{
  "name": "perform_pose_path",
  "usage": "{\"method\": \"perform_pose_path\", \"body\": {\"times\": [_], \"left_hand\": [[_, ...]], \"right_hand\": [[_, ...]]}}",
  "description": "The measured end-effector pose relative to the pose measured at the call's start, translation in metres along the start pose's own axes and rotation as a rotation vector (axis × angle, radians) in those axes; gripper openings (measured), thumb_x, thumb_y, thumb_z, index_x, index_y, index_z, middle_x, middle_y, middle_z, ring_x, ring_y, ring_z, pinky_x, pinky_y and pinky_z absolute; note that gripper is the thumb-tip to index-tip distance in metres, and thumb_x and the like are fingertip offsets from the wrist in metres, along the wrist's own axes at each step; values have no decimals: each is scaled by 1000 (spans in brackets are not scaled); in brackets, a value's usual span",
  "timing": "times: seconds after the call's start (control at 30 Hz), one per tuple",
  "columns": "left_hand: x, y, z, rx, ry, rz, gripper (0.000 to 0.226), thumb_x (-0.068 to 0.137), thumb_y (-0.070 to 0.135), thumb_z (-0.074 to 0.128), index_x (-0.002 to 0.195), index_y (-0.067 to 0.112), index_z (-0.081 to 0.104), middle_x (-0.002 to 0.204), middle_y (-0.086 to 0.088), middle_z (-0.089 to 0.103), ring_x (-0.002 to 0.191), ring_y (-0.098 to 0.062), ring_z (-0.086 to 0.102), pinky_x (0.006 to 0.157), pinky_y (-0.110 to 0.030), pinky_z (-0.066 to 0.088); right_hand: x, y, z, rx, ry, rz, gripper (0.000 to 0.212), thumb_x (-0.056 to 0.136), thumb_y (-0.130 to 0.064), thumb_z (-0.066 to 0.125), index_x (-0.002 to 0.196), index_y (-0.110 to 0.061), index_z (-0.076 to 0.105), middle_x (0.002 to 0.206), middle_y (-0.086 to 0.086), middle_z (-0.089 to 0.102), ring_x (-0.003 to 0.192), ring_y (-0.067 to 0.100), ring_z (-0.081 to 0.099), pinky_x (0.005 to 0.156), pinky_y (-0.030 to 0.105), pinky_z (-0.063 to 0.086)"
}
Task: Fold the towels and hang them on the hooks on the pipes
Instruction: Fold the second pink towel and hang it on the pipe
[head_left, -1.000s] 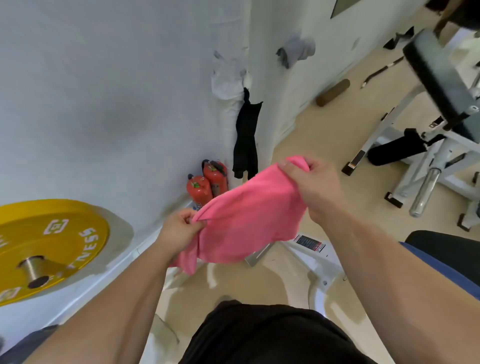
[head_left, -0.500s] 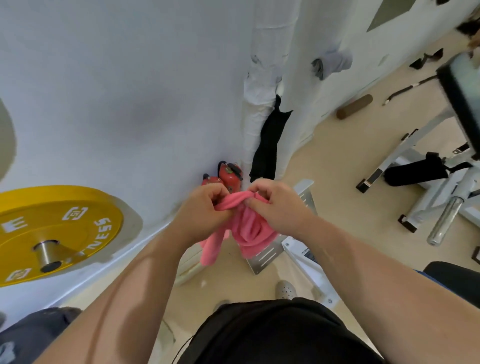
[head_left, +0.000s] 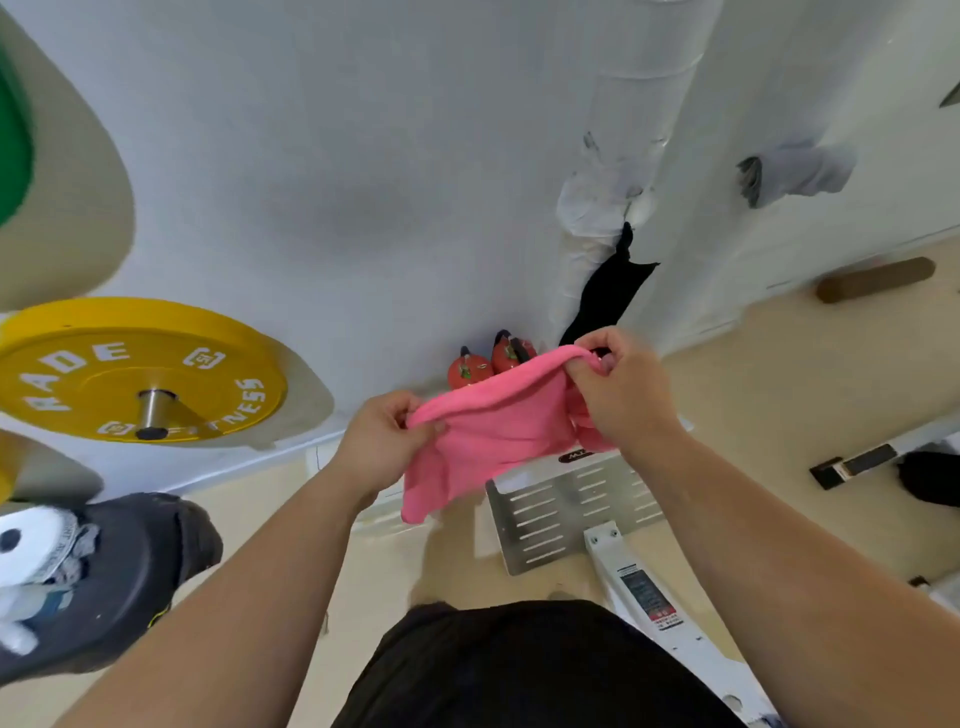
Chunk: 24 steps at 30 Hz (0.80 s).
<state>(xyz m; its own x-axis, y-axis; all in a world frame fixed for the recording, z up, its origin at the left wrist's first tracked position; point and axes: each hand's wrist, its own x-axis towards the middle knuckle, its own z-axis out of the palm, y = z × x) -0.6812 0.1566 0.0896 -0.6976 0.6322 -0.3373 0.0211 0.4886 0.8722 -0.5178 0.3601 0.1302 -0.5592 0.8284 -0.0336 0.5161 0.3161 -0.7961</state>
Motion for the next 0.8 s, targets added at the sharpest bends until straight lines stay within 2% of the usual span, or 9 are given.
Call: {"method": "perform_pose_path", "body": {"times": [0.1,0.2,0.27,0.33,0.43,0.57,0.63,0.7,0.8], "left_hand": [[-5,31,23,51,38,92,19,83,5,75,72,10,60,62,4,51,59,-12,42,57,-27,35],[-15,71,43,172,-88,227,22,83,2,75,71,12,60,55,13,57,50,-3,50,52,-16,39],[-19,89,53,251,-119,319,24,83,2,73,69,16,60,57,11,60,52,-3,54,53,-16,42],[-18,98,55,321,-99,397,29,82,4,75,67,24,59,60,14,60,55,-1,52,55,-15,40],[-17,100,49,358,-146,386,30,78,9,80,68,27,60,59,23,57,54,2,48,53,-13,36],[-12,89,42,341,-191,269,18,78,14,85,78,14,67,63,15,60,53,0,46,52,-15,34],[-8,81,37,312,-198,195,13,82,14,82,81,10,69,67,4,62,54,-3,47,51,-16,35],[-7,74,33,264,-194,145,12,86,13,79,78,11,70,61,10,57,49,-1,43,49,-12,33],[-5,67,30,111,-136,91,15,91,16,75,77,10,72,61,8,57,56,-5,48,57,-19,40]], "right_hand": [[-4,7,-17,-20,-225,-49,45,87,-14,67,130,-24,59,97,-18,66,85,5,62,79,22,49],[-17,5,-21,137,-471,-157,46,94,-13,64,138,-23,57,62,-39,57,63,-13,57,64,9,42],[-21,2,-17,163,-547,-191,35,100,-19,59,135,-24,59,64,-35,62,67,-11,61,70,10,42],[-21,0,-15,151,-508,-262,19,102,-23,56,117,-21,69,78,-23,69,79,-5,64,78,17,46],[-24,-1,-19,150,-475,-257,11,102,-16,57,95,-14,65,55,-27,57,59,-7,55,63,8,38],[-20,9,-18,187,-195,-213,11,102,-16,54,93,-13,59,59,-10,52,58,5,50,63,21,38],[-17,14,-20,230,-87,-173,12,102,-14,53,92,-13,58,56,-15,51,56,2,48,60,17,35],[-17,15,-26,243,-18,-152,13,103,-15,52,92,-12,60,58,-17,54,57,3,51,58,16,36],[-18,16,-33,270,29,-105,14,103,-17,51,95,-14,62,63,5,60,62,19,58,63,37,48]]}}
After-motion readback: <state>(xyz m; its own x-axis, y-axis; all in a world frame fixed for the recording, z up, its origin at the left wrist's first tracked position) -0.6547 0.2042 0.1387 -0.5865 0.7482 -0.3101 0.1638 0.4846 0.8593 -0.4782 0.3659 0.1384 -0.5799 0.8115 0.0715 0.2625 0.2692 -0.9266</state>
